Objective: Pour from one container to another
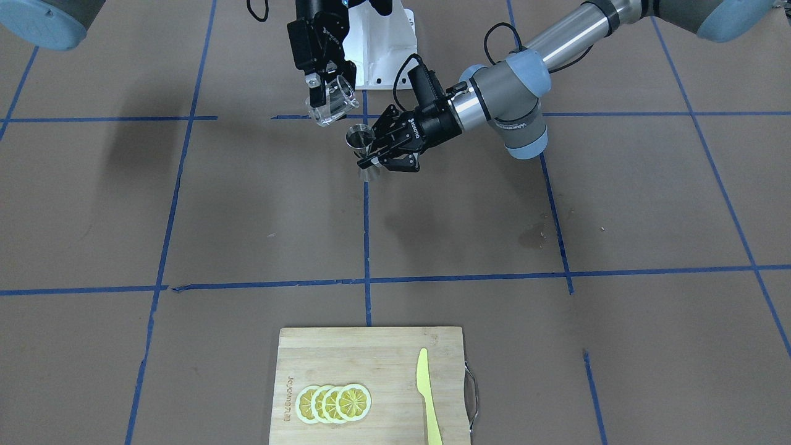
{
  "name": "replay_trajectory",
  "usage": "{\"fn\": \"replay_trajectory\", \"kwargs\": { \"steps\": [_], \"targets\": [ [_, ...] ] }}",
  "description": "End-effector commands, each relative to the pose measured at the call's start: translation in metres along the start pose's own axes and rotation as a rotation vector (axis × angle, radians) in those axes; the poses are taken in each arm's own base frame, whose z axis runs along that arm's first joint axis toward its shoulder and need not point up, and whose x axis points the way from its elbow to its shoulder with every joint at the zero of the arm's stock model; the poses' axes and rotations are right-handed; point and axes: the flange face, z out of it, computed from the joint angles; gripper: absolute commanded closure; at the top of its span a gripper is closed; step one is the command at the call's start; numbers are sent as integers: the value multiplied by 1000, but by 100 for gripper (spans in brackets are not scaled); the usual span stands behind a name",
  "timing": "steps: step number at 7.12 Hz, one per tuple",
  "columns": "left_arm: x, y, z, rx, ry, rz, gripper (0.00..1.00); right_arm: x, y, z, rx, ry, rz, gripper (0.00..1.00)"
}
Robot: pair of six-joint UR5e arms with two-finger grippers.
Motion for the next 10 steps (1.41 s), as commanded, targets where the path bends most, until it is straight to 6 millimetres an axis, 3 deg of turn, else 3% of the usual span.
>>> {"fn": "replay_trajectory", "kwargs": {
  "steps": [1, 4, 9, 10],
  "targets": [
    [-1, 1, -1, -1, -2, 0, 100, -1, 3, 2, -3, -32, 117, 100],
    [-3, 2, -3, 0, -3, 0, 100, 9, 29, 9, 34, -51, 225, 100],
    [-11, -4, -24, 15, -21, 5, 100, 20, 129, 22, 64, -98, 434, 100],
    [-17, -6, -35, 20, -33, 7, 100, 22, 131, 23, 64, -100, 484, 100]
  ]
}}
